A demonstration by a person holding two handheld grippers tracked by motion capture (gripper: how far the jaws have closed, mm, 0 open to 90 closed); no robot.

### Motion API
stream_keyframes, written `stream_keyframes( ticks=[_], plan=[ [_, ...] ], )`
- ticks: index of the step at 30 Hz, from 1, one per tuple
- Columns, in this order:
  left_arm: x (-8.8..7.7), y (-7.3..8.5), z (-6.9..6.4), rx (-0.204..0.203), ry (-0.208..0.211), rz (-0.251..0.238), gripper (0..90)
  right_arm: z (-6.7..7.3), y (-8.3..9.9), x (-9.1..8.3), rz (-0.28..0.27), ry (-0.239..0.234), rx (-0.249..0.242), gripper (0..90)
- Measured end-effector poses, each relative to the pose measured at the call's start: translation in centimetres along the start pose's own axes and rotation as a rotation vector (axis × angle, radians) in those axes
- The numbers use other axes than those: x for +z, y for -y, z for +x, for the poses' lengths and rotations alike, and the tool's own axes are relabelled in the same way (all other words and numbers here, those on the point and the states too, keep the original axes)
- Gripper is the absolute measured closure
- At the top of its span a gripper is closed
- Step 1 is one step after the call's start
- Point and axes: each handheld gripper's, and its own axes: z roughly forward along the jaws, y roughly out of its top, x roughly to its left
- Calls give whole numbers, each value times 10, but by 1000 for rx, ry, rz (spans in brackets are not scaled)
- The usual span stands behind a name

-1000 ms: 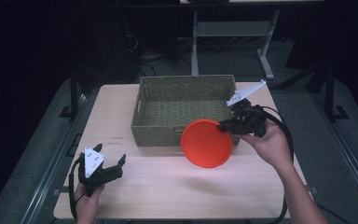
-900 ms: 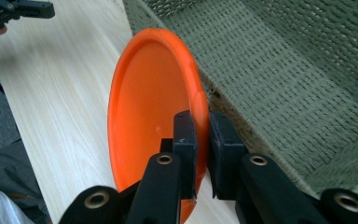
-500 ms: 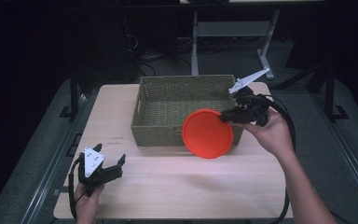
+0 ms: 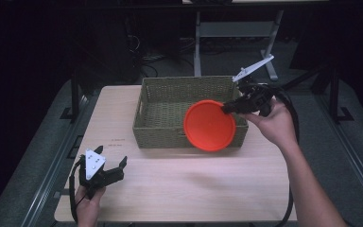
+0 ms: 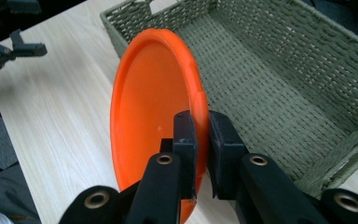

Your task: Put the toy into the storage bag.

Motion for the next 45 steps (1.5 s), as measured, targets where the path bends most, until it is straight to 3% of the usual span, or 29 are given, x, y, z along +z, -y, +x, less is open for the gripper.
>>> stream_keyframes(
  ticks=[19, 37, 45],
  plan=[
    [1, 0, 1, 0, 1, -1, 127, -21, -16, -7, -15, 28, 52, 822],
    [1, 0, 1, 0, 2, 0, 128, -21, -35, 0, -11, 15, 59, 821],
    [0, 0, 0, 0, 3, 1, 127, -22, -47, 0, -8, 40, 61, 821]
  ],
)
